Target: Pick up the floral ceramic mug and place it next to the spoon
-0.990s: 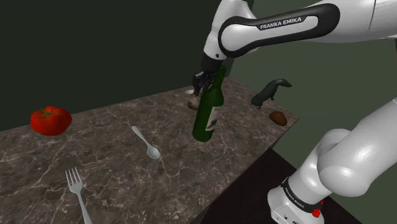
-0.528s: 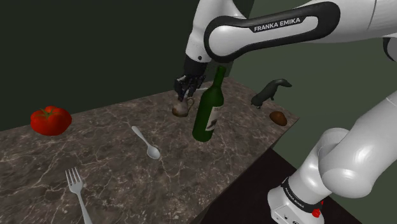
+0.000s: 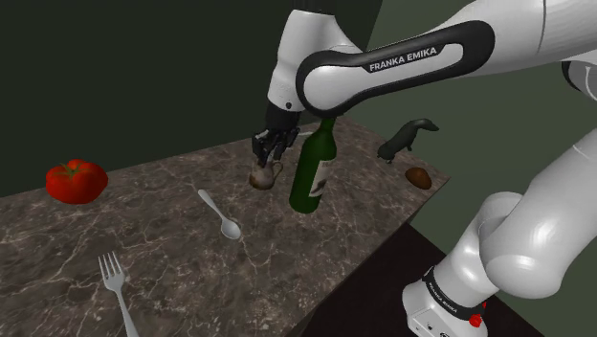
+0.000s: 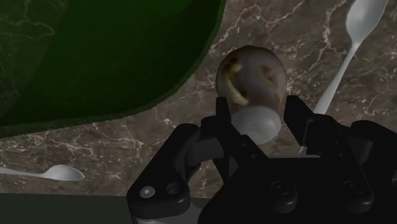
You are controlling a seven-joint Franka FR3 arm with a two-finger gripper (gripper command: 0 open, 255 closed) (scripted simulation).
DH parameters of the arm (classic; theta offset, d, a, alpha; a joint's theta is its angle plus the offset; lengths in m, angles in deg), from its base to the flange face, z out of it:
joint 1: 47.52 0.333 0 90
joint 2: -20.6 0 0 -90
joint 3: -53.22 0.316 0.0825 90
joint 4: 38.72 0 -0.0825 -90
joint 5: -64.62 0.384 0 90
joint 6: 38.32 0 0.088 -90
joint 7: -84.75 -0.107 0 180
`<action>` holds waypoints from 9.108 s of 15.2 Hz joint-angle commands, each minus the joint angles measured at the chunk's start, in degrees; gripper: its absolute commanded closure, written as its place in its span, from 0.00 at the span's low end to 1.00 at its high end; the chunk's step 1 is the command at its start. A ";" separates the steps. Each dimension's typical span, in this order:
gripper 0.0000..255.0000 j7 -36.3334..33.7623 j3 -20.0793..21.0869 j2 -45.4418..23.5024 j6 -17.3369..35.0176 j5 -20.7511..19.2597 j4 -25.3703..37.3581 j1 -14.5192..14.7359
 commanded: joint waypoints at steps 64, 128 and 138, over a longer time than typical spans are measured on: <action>0.00 7.90 -2.87 -29.41 -22.43 6.59 33.09 0.39; 1.00 14.51 -5.46 -27.85 -37.26 5.73 45.18 -5.70; 1.00 15.37 -5.54 -28.72 -30.06 5.72 38.79 -5.65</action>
